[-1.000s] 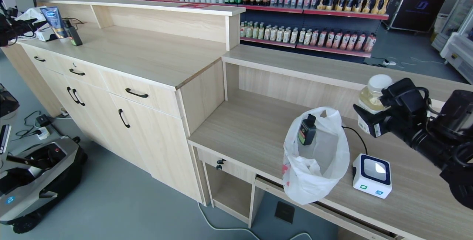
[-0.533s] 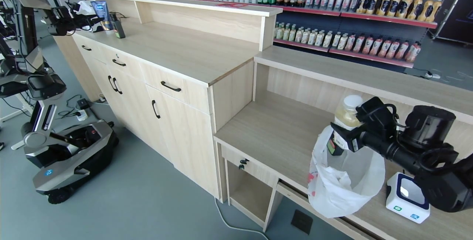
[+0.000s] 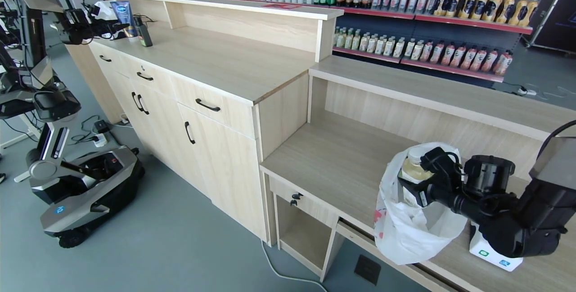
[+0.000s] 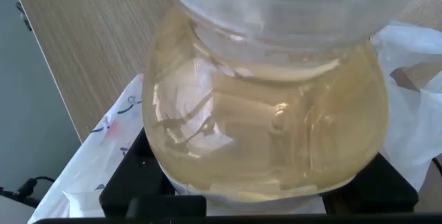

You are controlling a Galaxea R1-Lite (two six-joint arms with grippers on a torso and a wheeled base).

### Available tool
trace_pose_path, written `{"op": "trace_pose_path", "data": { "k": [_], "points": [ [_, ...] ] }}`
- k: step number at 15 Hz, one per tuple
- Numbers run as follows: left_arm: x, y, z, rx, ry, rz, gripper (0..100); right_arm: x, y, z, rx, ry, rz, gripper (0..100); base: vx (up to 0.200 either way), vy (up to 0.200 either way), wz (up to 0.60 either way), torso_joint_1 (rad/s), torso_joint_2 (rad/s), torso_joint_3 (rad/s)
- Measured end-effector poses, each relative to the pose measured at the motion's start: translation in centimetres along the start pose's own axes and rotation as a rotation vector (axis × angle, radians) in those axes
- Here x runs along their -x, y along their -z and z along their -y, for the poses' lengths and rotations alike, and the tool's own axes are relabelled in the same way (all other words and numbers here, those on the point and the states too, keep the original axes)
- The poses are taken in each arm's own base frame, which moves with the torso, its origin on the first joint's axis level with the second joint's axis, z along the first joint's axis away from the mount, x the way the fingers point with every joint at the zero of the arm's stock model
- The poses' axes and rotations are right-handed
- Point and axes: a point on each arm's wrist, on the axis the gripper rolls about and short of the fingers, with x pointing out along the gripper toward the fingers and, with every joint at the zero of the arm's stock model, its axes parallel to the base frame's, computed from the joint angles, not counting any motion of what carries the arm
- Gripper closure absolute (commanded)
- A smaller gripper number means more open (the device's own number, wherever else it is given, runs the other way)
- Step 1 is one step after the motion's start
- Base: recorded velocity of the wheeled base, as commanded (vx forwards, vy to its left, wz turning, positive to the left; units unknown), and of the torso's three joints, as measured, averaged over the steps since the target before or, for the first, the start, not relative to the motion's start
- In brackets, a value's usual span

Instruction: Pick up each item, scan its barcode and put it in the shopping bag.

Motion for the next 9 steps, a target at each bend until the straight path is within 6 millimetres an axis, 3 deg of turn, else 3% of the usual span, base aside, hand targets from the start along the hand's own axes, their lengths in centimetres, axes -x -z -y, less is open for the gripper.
{"op": "trace_pose_path", "data": {
  "k": [9],
  "points": [
    [0.0,0.0,0.0,0.000,0.000,0.000,0,-3.2,2.4,-0.6,-0.103,-0.014,-0.001,100,0.000,0.000,0.00,0.000,0.00,0.000]
  ]
}}
